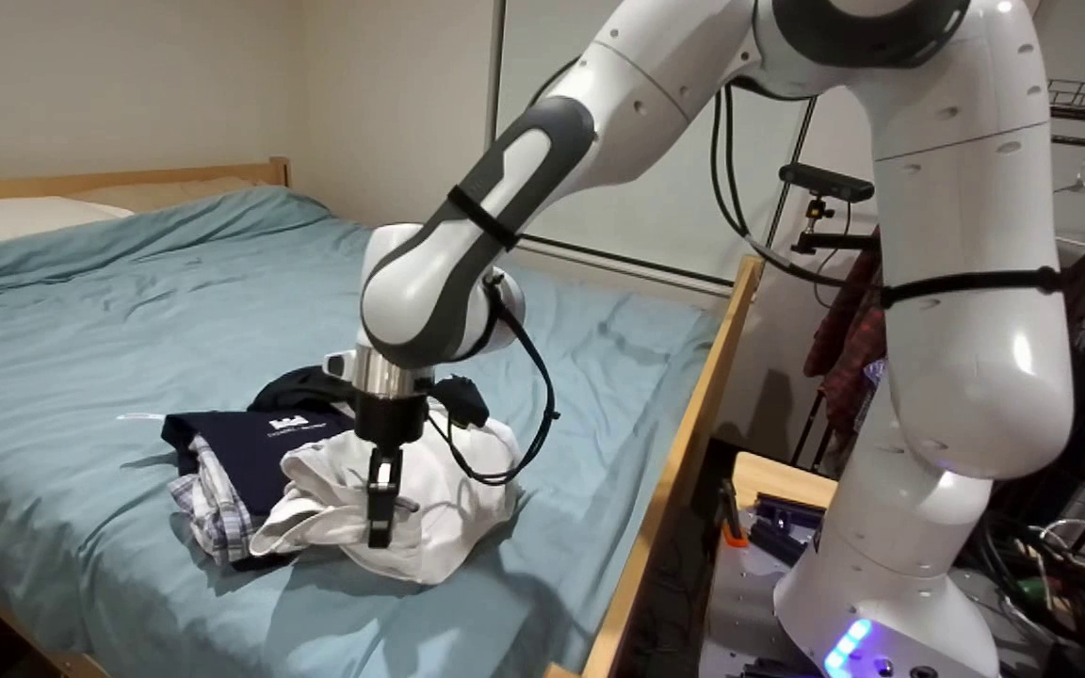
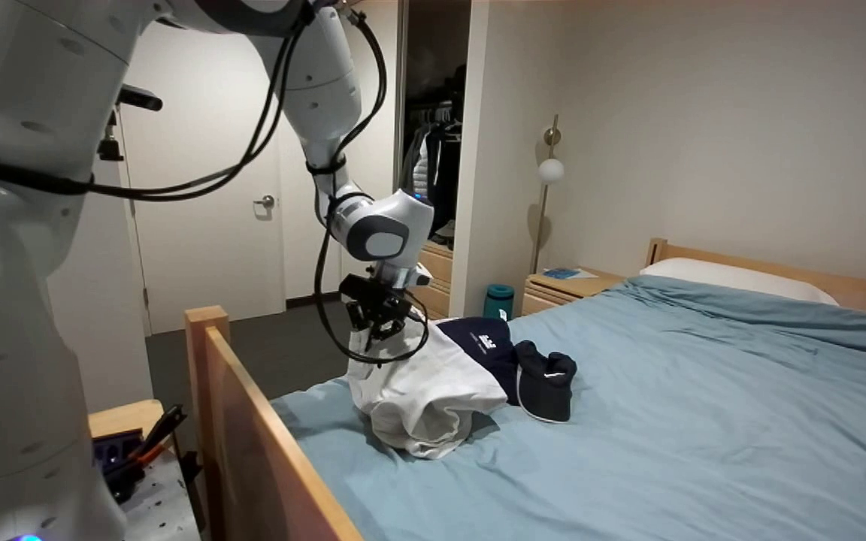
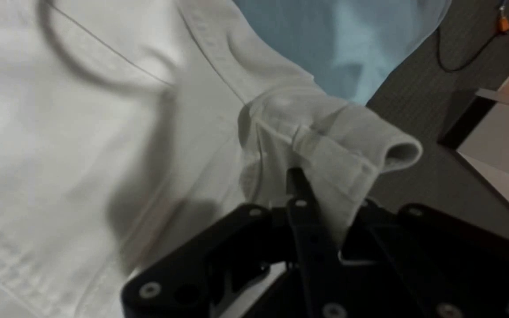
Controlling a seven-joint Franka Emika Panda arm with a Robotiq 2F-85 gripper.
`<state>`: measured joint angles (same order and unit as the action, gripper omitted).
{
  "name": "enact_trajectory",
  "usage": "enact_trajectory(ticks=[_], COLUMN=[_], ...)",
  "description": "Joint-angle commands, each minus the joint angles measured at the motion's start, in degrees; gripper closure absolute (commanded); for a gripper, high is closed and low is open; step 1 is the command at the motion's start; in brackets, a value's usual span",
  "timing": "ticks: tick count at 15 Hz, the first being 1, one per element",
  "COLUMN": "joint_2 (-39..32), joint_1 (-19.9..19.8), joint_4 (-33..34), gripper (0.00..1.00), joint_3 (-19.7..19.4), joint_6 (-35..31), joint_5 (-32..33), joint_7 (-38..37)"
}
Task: Fold the white shorts on the bed
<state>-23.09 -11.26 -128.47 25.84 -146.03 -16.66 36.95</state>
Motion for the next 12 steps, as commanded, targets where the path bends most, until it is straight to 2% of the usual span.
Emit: enact_trajectory(ticks=[1, 4, 6, 8, 10, 12], joint_2=[-2.1, -3.0, 0.7, 5.0, 9.0, 11.9], joint_1=[-15.6, -24.9, -22.5, -18.7, -12.8, -7.5], joint_4=[-1.2, -2.7, -4.7, -7.9, -11.0, -13.1], gripper=[0.92, 0.92, 0.92, 0.92, 0.92, 0.92], joint_3=[10.3, 13.8, 7.6, 0.2, -8.0, -14.9], joint_6=[1.0, 4.6, 8.8, 10.1, 8.7, 7.1], joint_5=[-10.1, -20.5, -30.5, -36.5, -38.3, -35.6], joint_7=[15.3, 26.5, 32.1, 31.6, 28.4, 24.5])
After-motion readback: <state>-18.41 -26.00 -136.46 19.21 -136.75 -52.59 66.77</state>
